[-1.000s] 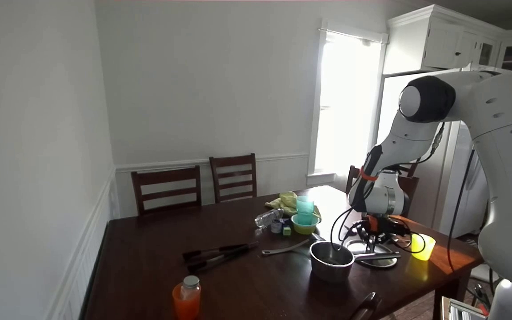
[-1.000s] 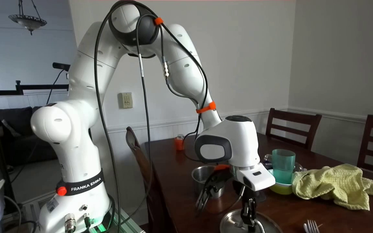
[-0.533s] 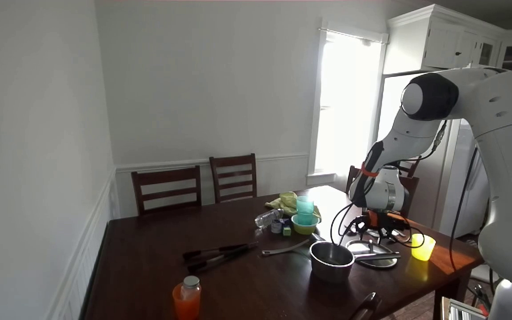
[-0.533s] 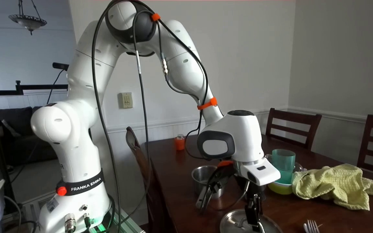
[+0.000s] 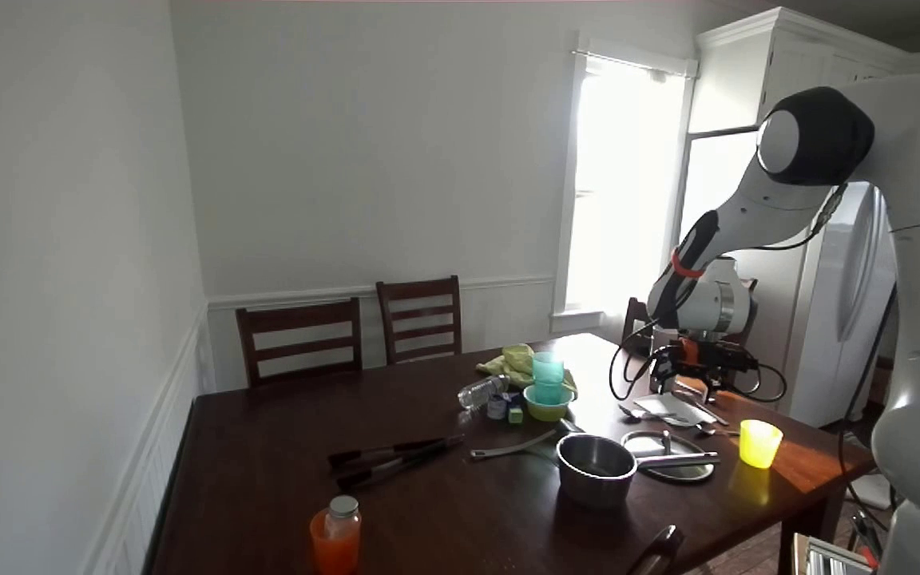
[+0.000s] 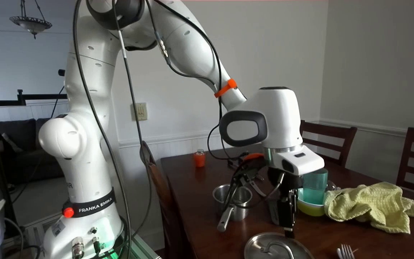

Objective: Remove the silver lid from the pot and put it on the table

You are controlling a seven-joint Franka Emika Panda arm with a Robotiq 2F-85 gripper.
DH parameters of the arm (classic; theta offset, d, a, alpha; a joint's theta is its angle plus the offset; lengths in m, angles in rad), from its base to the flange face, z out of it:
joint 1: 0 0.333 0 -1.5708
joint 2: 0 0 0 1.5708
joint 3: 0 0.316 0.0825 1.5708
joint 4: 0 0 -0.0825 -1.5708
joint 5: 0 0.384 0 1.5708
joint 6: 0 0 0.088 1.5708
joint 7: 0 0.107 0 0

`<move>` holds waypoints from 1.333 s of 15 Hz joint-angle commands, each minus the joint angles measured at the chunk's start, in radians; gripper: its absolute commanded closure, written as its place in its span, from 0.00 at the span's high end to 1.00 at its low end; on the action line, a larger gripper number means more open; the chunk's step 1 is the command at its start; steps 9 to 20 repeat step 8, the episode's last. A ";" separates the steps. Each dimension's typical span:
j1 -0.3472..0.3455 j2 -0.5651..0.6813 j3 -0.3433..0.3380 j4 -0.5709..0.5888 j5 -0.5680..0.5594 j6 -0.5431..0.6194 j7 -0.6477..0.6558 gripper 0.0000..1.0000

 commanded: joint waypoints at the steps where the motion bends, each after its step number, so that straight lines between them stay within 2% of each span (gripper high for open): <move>1: 0.061 -0.108 -0.078 -0.031 -0.097 -0.086 0.049 1.00; 2: 0.068 -0.125 -0.085 -0.026 -0.116 -0.116 0.044 1.00; 3: 0.050 -0.066 -0.065 -0.002 -0.066 -0.071 0.019 1.00; 6: 0.060 -0.100 -0.074 -0.005 -0.085 -0.104 0.022 1.00; 20: 0.061 -0.101 -0.075 -0.009 -0.086 -0.104 0.022 1.00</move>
